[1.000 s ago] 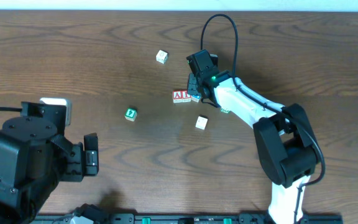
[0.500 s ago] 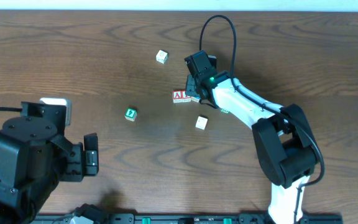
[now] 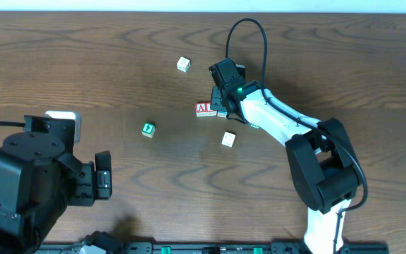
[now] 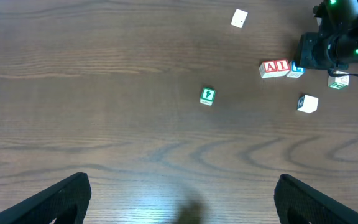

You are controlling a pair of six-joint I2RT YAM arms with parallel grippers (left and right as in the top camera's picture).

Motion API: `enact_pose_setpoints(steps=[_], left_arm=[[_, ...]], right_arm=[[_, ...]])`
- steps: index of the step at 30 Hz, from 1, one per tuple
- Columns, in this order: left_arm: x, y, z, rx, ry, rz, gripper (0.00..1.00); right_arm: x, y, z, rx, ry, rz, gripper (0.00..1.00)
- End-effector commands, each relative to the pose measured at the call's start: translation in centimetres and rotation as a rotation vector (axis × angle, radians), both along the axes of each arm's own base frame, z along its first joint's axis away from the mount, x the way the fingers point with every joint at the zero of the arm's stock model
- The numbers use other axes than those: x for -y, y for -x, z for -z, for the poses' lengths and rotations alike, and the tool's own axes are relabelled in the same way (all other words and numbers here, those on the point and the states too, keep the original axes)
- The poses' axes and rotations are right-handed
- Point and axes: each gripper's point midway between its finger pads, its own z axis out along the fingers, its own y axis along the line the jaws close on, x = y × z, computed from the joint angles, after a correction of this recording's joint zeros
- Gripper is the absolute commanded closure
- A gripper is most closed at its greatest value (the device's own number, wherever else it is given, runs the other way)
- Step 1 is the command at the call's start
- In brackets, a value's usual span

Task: Spell out Ai2
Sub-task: 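Adjust the '2' block flush against the 'I' block and release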

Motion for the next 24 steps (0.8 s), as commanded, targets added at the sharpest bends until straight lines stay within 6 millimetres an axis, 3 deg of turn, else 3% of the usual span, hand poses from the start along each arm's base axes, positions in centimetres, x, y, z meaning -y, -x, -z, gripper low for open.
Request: enact_pose_setpoints(steps=[1,5,14,20,24], left_arm=[[-0.3,0.7,0.4,-0.029,-0.022,0.010,0.05],[-0.3,0.7,0.4,-0.029,-0.022,0.009,0.04],[-0.3,0.7,0.4,-0.029,-0.022,0.010,0.04],[-0.3,0.7,0.4,-0.029,-0.022,0.009,0.05],[-0.3,0.7,0.4,-0.029,-0.022,0.010,0.05]], right_arm=[[-0.7,-0.3,-0.1,0.011,-0.013,0.006,0.93],[0.4,-1.3,-0.6,0.052,0.018,0.039,0.92],[2.8,-1.1,-0.2,0.028,0.086,0.084,0.94],[3.8,0.4,0.5,-0.042,0.108,0.121,0.95],[3.1,0.8,0.7,-0.059,0.082,0.112,0.96]])
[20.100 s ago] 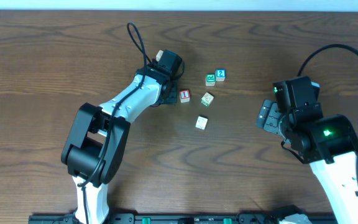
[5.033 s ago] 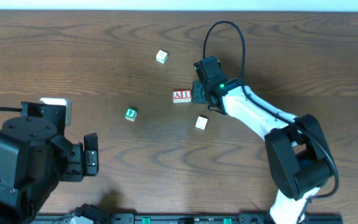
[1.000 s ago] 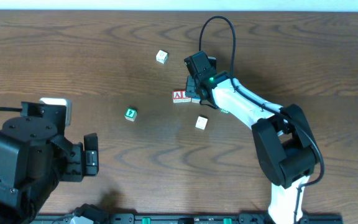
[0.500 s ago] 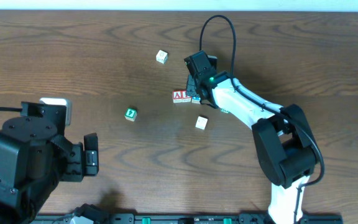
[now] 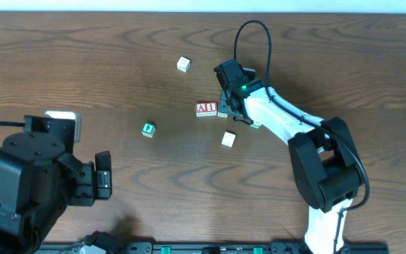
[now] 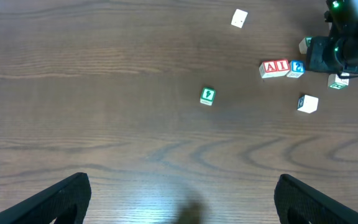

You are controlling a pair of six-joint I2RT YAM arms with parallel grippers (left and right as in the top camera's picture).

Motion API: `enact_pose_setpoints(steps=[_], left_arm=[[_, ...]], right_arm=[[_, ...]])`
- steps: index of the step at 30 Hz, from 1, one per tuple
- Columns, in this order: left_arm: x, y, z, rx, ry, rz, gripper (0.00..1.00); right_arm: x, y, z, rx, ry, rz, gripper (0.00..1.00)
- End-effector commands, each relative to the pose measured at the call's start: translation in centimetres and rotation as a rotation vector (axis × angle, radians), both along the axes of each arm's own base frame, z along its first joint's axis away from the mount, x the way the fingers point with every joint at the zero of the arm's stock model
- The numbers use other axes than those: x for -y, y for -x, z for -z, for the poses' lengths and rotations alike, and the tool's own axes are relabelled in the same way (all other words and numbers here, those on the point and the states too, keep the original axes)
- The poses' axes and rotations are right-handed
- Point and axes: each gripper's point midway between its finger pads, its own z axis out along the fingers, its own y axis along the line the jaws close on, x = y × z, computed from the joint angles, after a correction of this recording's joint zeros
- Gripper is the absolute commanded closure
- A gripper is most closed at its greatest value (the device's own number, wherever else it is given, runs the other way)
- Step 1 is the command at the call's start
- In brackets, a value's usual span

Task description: Spell out Ai2

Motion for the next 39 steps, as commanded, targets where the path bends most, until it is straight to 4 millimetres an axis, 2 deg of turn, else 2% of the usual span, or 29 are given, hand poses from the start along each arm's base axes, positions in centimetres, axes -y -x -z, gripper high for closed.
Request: enact_pose_setpoints(steps=[1,6,14,30,34,39], left_arm=[[-0.3,0.7,0.4,-0.029,-0.022,0.010,0.05],[-0.3,0.7,0.4,-0.029,-0.022,0.010,0.05],[-0.3,0.7,0.4,-0.029,-0.022,0.009,0.05],[-0.3,0.7,0.4,-0.029,-0.022,0.009,0.05],[-0.4,0.8,0.4,-0.029,-0.022,0.009,0.04],[-0.3,0.7,0.4,-0.029,-0.022,0.009,0.05]], right_arm=[[-0.4,-0.4,-0.1,0.010,-0.023,0.026,0.96],[-1.4,-0.3,0.0,-0.004,-0.081,0.031,0.95],[-1.6,0.0,0.1,-0.018,-0.100,0.044,0.95],[-2.6,-0.8,-0.3,0.010,-0.155,0.042,0.95],[-2.6,-0.8,-0.3,0.010,-0.156,0.048,0.95],[-0.5,-2.4,-1.3,0.098,-0.067,0.087,0.94]])
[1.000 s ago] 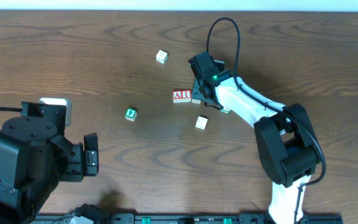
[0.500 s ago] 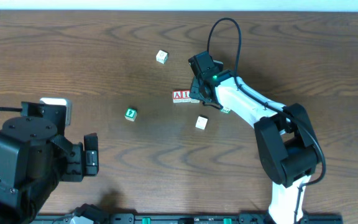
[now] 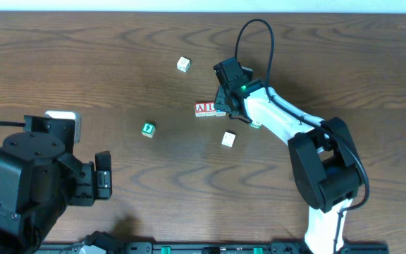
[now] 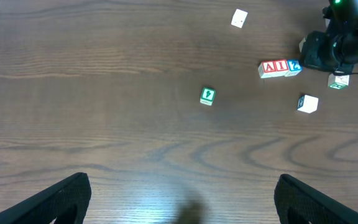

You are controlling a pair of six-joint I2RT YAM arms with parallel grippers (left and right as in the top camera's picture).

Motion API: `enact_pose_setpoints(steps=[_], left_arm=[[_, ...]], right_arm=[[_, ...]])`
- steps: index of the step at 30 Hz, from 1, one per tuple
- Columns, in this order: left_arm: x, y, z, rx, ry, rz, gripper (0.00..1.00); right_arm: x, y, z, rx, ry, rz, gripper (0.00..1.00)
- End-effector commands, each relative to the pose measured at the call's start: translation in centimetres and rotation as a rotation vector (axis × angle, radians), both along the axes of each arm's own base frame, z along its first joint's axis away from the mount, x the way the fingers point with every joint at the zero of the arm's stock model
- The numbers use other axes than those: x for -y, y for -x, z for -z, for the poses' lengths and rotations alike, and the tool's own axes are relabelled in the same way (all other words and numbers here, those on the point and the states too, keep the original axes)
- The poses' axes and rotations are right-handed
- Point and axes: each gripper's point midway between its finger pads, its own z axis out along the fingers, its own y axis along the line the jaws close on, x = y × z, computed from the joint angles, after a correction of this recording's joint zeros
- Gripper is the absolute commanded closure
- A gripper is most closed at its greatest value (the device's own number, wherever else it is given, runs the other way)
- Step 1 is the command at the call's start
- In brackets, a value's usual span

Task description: Spell out Ai2

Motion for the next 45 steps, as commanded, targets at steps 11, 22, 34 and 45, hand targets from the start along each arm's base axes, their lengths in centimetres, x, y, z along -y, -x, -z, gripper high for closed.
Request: enact_pose_setpoints(steps=[11,22,34,45], left_arm=[[-0.3,0.7,0.4,-0.029,-0.022,0.009,0.05],[-0.3,0.7,0.4,-0.029,-0.022,0.009,0.05],[-0.3,0.7,0.4,-0.029,-0.022,0.009,0.05],[-0.3,0.7,0.4,-0.029,-0.022,0.010,0.05]], right_arm=[[4.4,-2.0,-14.1,0.304,0.088,-0.093,0.90],[8.4,7.7,-28.7,0.713,0.206,-0.347,0.08],[11.9,14.4,-25.0,0.993,0.158,-0.408,0.01],[16.6,17.4,-24.7,1.193,0.229,-0.234,0.01]])
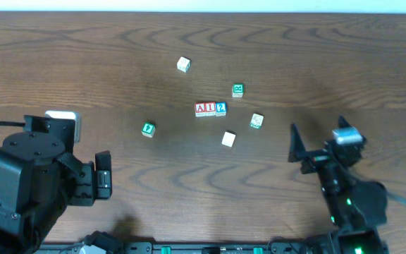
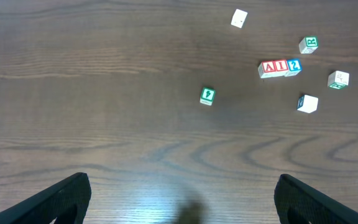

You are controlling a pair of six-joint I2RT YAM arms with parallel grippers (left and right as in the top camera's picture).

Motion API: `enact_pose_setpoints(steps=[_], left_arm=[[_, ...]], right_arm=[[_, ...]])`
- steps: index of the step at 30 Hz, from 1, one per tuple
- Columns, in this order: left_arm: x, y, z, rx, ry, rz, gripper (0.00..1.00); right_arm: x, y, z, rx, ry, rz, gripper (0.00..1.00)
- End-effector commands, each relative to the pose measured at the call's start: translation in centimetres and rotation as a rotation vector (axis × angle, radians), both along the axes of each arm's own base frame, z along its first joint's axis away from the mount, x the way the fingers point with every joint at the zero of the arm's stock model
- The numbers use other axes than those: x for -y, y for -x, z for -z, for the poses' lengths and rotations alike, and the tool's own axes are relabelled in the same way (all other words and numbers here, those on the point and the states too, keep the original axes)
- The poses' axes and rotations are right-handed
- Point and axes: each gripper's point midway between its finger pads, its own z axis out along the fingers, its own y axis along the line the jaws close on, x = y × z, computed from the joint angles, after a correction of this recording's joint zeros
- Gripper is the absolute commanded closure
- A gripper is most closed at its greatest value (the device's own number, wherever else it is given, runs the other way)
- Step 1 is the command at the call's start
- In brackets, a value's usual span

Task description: Spell out Ai2

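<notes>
Three blocks stand in a touching row mid-table: red A (image 1: 201,108), red I (image 1: 210,108) and blue 2 (image 1: 220,108). The left wrist view shows the same row, A (image 2: 268,67), I (image 2: 281,66), 2 (image 2: 294,66), at its upper right. My right gripper (image 1: 317,134) is drawn back at the front right, far from the row, its fingers spread and empty. My left gripper (image 2: 182,199) stays open at the front left, with only bare wood between its fingers.
Loose blocks lie around the row: a white one (image 1: 183,64) behind it, a green one (image 1: 147,129) to the left, a green-lettered one (image 1: 237,89) behind right, another (image 1: 256,121) to the right, and a white one (image 1: 228,139) in front.
My right arm was stretched over the row with its gripper at the blue 2. Now it is back at the front right, and the row and the block behind it are uncovered.
First my right gripper covered the blue 2 beside the red A and I. Then it stood slightly behind, the 2 showing a bit askew by the I. Then it was at the block again, the 2 against the I. Now the arm is withdrawn; the left arm never moved.
</notes>
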Motion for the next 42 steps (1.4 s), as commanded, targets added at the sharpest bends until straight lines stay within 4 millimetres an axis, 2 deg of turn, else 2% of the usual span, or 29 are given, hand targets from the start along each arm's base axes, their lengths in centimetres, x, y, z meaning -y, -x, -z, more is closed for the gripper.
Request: enact_pose_setpoints(steps=[1,4,7,14,20,28,30,33,42], left_arm=[[-0.3,0.7,0.4,-0.030,-0.022,0.009,0.04],[-0.3,0.8,0.4,-0.029,-0.022,0.010,0.05],[-0.3,0.7,0.4,-0.030,-0.022,0.009,0.04],[-0.3,0.7,0.4,-0.030,-0.022,0.009,0.05],[-0.3,0.7,0.4,-0.030,-0.022,0.009,0.05],[-0.3,0.7,0.4,-0.030,-0.022,0.010,0.05],[-0.3,0.7,0.4,-0.030,-0.022,0.009,0.05],[-0.3,0.7,0.4,-0.030,-0.022,0.010,0.05],[-0.3,0.7,0.4,-0.030,-0.022,0.009,0.05]], right_arm=[[1.3,1.0,-1.0,0.084,-0.006,0.040,0.01],[2.0,1.5,-0.4,0.104,-0.005,0.061,0.01],[1.8,1.5,0.9,0.093,-0.003,0.045,0.01],[1.5,0.9,3.0,0.141,-0.041,0.026,0.01],[1.6,0.6,5.7,0.118,-0.041,0.033,0.01],[2.1,0.5,9.6,-0.036,-0.033,0.066,0.01],[2.3,0.6,10.9,-0.089,-0.029,0.075,0.01],[2.2,1.1,13.9,-0.211,-0.023,0.074,0.01],[2.7,1.1,14.2,-0.227,-0.017,0.101,0.01]])
